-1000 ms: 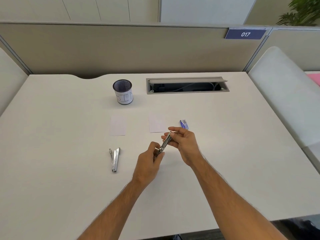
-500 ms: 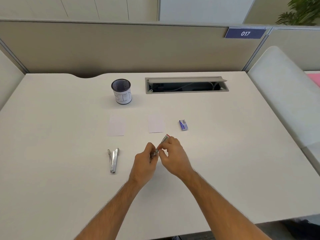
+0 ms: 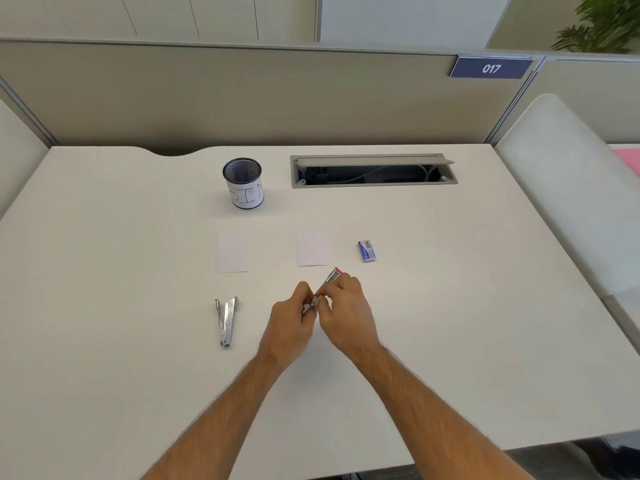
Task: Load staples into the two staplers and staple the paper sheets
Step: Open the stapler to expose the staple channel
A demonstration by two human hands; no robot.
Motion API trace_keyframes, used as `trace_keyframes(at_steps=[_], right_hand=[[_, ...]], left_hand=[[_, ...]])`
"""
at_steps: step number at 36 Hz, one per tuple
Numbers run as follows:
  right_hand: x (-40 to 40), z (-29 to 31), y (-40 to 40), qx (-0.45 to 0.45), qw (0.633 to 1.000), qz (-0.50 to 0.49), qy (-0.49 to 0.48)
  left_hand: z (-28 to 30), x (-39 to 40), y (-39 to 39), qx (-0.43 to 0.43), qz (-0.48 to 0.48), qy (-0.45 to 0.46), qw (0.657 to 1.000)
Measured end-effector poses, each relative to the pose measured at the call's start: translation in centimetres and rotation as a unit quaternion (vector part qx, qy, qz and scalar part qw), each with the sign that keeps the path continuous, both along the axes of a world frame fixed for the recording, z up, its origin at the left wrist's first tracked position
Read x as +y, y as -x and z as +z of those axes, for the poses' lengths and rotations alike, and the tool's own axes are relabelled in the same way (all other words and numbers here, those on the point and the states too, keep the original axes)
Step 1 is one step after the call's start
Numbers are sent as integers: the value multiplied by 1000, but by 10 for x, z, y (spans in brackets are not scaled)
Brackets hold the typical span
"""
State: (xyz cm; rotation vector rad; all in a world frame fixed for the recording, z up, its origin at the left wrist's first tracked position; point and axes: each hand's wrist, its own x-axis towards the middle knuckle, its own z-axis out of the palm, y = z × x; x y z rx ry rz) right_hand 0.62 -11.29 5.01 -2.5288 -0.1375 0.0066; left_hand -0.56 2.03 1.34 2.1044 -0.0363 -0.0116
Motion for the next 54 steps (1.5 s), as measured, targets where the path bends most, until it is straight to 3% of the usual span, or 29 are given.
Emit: trace_keyframes(at_steps=[5, 14, 25, 35, 48, 54], right_hand=[[-1, -1, -5, 36, 999, 7, -16], [-2, 3, -16, 120, 983, -24, -138], [3, -1, -19, 114, 993, 13, 8], [-22, -14, -24, 140, 966, -125, -180], [-42, -27, -14, 142, 955, -158, -208], [-44, -29, -15, 143, 956, -151, -207]], left_hand=[[-1, 1, -1, 1, 2, 0, 1000], [-4, 4, -2, 4, 2, -15, 1000], [-10, 0, 2, 21, 12, -18, 1000], [-25, -4, 10, 46, 60, -85, 994], [-23, -26, -7, 38, 53, -149, 987], [-30, -27, -9, 39, 73, -131, 988]])
